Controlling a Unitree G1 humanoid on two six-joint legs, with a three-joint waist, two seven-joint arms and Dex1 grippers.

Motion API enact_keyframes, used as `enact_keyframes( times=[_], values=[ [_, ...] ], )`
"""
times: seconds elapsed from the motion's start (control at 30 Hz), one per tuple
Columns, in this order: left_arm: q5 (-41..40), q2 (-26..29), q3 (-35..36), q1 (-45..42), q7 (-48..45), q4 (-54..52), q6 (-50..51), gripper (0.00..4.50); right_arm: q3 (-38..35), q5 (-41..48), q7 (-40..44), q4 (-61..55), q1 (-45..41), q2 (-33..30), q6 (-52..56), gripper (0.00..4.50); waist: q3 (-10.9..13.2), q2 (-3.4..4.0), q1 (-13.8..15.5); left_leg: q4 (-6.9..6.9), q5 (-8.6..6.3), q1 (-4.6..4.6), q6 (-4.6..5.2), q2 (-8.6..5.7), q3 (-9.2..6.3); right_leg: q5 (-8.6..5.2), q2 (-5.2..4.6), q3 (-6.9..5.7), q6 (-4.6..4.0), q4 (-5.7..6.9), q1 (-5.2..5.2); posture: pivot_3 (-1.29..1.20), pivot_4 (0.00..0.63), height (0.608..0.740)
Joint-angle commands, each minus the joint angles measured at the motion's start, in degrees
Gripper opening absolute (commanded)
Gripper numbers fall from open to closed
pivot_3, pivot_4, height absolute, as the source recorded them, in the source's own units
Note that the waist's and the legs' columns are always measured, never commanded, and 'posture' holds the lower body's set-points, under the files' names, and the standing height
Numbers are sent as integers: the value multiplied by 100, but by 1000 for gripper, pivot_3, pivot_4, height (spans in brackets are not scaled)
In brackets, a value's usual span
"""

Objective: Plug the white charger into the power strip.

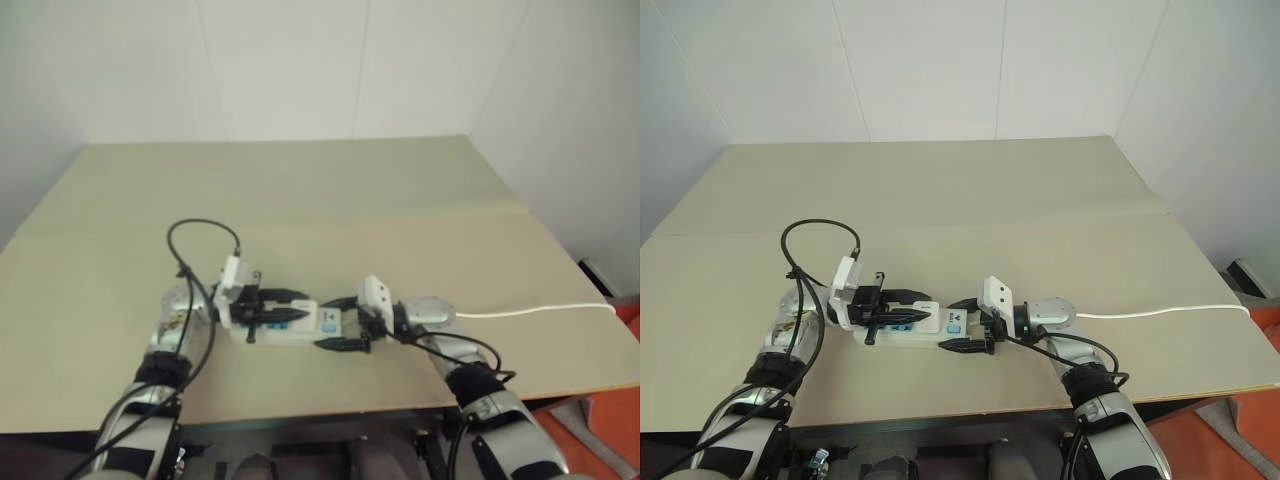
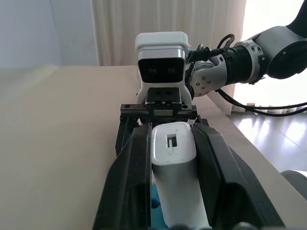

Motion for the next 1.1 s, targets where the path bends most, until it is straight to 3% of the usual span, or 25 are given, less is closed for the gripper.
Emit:
enact_keyframes(
  times=[0.03, 0.3, 0.57, 1.1],
  values=[
    [139, 170, 65, 69, 36, 54, -80, 990, 90, -41, 41, 7, -9, 55, -85, 3417, 0, 0, -2, 0, 0, 2, 0, 0, 0, 0, 0, 0, 0, 0, 2, 0, 150, 740],
    [313, 177, -120, -17, -101, 289, -322, 990, 102, -57, 17, 23, 6, 81, -131, 3417, -3, -1, -6, -7, 0, 12, 0, 0, 1, -1, 1, 1, 1, -1, 7, 0, 150, 740],
    [374, 375, -760, -255, -102, 706, -802, 990, 99, -52, -18, -40, 53, 60, -116, 3417, -24, -1, 11, -8, 0, 17, 0, -1, 1, -2, 0, 1, 2, -2, 16, 0, 150, 740],
    [524, 374, -689, 3, -75, 1316, -1121, 990, 141, -93, -57, -32, 62, 61, -163, 3417, -103, 30, 14, -14, 0, 24, 0, -2, 1, -5, 0, 2, 5, -10, 25, 0, 150, 740]
  ],
)
